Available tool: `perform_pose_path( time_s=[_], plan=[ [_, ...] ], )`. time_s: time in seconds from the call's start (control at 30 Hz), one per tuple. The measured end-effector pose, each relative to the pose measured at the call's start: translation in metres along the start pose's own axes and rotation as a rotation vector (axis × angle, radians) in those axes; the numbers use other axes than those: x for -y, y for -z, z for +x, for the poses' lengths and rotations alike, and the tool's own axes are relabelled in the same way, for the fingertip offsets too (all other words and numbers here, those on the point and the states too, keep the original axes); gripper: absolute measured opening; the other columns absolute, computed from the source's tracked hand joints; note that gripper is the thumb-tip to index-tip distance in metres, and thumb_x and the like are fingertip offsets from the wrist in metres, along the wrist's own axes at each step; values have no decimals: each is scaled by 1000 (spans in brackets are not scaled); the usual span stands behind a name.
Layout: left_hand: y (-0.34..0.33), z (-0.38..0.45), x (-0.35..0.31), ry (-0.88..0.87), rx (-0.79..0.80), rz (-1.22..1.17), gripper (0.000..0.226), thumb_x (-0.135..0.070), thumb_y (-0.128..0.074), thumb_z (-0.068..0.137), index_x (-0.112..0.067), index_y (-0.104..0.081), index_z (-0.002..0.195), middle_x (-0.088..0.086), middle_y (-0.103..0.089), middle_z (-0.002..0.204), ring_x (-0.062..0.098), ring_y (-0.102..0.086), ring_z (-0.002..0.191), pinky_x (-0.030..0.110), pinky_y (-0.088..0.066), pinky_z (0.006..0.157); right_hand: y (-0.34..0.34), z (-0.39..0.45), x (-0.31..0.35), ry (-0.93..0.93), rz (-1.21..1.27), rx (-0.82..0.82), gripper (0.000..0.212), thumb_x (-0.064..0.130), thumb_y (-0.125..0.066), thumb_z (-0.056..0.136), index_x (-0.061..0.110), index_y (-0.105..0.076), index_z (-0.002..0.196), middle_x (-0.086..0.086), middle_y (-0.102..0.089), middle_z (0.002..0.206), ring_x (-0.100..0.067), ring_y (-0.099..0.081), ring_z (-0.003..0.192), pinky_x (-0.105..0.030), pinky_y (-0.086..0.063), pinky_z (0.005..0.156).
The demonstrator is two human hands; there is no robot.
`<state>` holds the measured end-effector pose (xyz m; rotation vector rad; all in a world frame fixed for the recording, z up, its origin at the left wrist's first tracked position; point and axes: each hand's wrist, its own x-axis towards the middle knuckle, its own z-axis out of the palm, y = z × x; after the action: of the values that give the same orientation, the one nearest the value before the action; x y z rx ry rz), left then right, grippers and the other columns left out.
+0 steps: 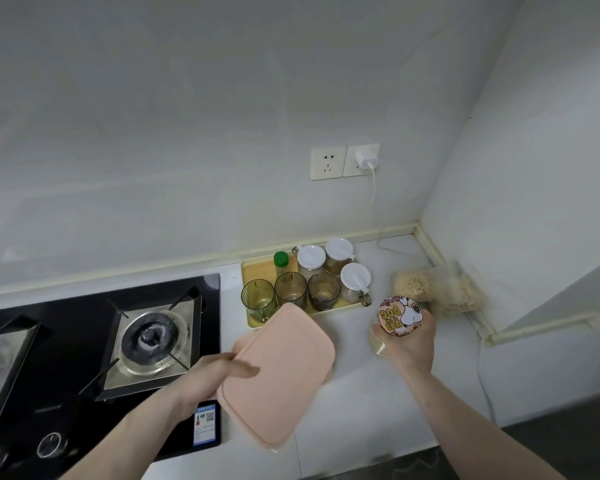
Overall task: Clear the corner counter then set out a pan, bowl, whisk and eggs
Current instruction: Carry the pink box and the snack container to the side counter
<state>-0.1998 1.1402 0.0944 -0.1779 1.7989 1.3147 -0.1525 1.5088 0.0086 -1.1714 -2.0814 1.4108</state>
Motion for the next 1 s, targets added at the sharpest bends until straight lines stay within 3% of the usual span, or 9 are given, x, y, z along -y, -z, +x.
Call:
perform_pose_path(
  time_s=[0.07, 0.13, 0.2, 0.4, 0.5, 0.67, 1.0],
  plan=[
    [5, 18, -11, 52, 41, 30, 64, -37, -83, 61, -16, -71, 120, 6, -78, 111, 22, -73, 107, 32, -54, 95, -1, 1, -4, -2, -5, 21, 88, 27, -97, 53, 21, -47, 125, 8, -61, 110, -13, -62, 95, -28, -48, 84],
    [13, 36, -17, 99, 101, 85, 70, -43, -85, 63, -21, -69, 127, 4, -75, 119, 22, -68, 117, 40, -43, 113, 1, 4, -8, -11, -15, 46, 88, 32, -97, 51, 23, -48, 123, 10, -64, 109, -11, -66, 95, -31, -53, 87],
    [20, 52, -23, 124, 175, 125, 70, -48, -83, 70, -21, -65, 132, 4, -72, 127, 24, -64, 124, 43, -37, 118, 4, 5, -12, -14, -7, 65, 85, 36, -97, 49, 28, -50, 120, 13, -68, 105, -5, -69, 92, -35, -57, 87],
    [31, 75, -30, 161, 142, 114, 71, -49, -83, 66, -18, -67, 128, 5, -74, 122, 22, -65, 120, 34, -45, 104, 10, -1, -11, -31, -5, 71, 83, 46, -96, 47, 39, -50, 115, 21, -69, 101, 1, -69, 91, -34, -57, 89],
    [36, 83, -21, 121, 82, 86, 68, -48, -83, 67, -19, -68, 126, 4, -75, 120, 25, -67, 118, 43, -43, 112, 11, -5, -12, -35, -21, 75, 86, 51, -96, 45, 39, -50, 117, 22, -68, 103, -1, -69, 93, -37, -57, 90],
    [36, 91, -7, 15, 22, 6, 66, -41, -85, 66, -12, -70, 123, 11, -75, 117, 32, -71, 111, 50, -47, 110, 8, -11, -7, -44, -56, 87, 85, 51, -96, 44, 39, -49, 114, 22, -68, 103, -1, -67, 93, -35, -57, 90],
    [41, 102, -10, -59, -56, 245, 22, -31, -69, 96, -18, -77, 111, 1, -79, 103, 20, -75, 101, 32, -54, 99, -8, -21, -3, -19, -132, 155, 86, 65, -91, 40, 34, -54, 110, 19, -71, 97, 1, -69, 85, -33, -59, 82]
  ],
)
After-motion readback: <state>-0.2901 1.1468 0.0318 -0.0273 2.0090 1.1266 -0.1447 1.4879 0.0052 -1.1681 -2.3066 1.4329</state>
